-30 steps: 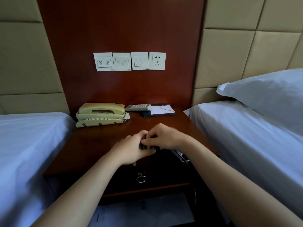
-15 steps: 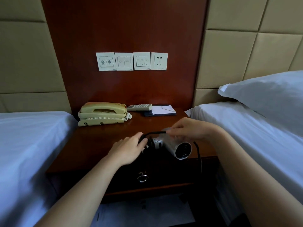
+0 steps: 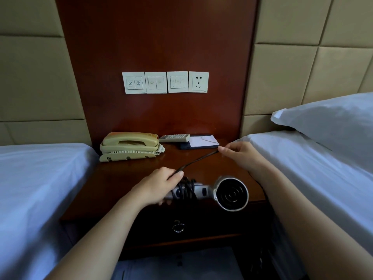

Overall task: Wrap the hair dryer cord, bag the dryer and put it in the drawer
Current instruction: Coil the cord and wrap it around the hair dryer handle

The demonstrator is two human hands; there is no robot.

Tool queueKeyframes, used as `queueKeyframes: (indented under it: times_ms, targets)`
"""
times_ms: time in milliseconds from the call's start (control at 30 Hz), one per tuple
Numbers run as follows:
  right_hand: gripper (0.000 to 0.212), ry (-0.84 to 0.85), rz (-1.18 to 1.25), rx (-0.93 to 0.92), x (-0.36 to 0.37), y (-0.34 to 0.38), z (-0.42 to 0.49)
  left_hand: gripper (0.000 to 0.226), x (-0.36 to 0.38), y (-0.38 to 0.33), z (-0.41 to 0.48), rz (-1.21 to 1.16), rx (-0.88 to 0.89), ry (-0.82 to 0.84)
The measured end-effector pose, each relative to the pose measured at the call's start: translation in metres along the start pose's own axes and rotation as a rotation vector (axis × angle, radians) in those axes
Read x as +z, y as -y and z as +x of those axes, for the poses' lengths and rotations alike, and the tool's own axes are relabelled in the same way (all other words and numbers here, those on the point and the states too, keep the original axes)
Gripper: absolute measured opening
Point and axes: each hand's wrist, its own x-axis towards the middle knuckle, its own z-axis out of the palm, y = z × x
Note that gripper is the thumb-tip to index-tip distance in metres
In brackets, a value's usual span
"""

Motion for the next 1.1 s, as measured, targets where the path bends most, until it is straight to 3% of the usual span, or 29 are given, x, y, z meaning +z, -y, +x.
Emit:
queueKeyframes:
  times_ms: [200,300,367,467,567,733,833,967,1100]
  targets:
    - [0.031,0.061,0.160,0.200,0.007,-0.009,0.004,0.047,-0.004,-0.005,0.002,-0.418,0.070,0.071]
    - [0.031,0.092,0.079,0.283,0.015,-0.022,0.007,0.052,-0.009,-0.004,0.002,-0.661,0.036,0.018]
    - [0.032,0.153,-0.041,0.234,0.019,-0.023,0.003,0.051,-0.012,-0.004,0.002,-0.783,0.005,-0.030]
    - [0.041,0.302,-0.168,0.148,0.025,-0.013,-0.006,0.045,-0.016,-0.002,0.001,-0.800,-0.005,-0.120]
    - [0.037,0.440,-0.315,0.021,0.032,-0.002,-0.014,0.033,-0.016,0.005,0.005,-0.805,-0.085,-0.234]
    - [0.033,0.586,-0.524,-0.099,0.051,0.018,-0.029,0.031,-0.012,0.006,0.005,-0.674,-0.262,-0.403]
    - [0.030,0.574,-0.560,-0.148,0.060,0.032,-0.036,0.034,-0.012,0.015,0.008,-0.500,-0.300,-0.446]
    - [0.027,0.519,-0.586,-0.205,0.064,0.048,-0.042,0.037,-0.009,0.020,0.008,-0.170,-0.226,-0.426]
    - [0.022,0.513,-0.602,-0.286,0.070,0.056,-0.041,0.036,0.004,0.012,0.007,0.158,-0.262,-0.329]
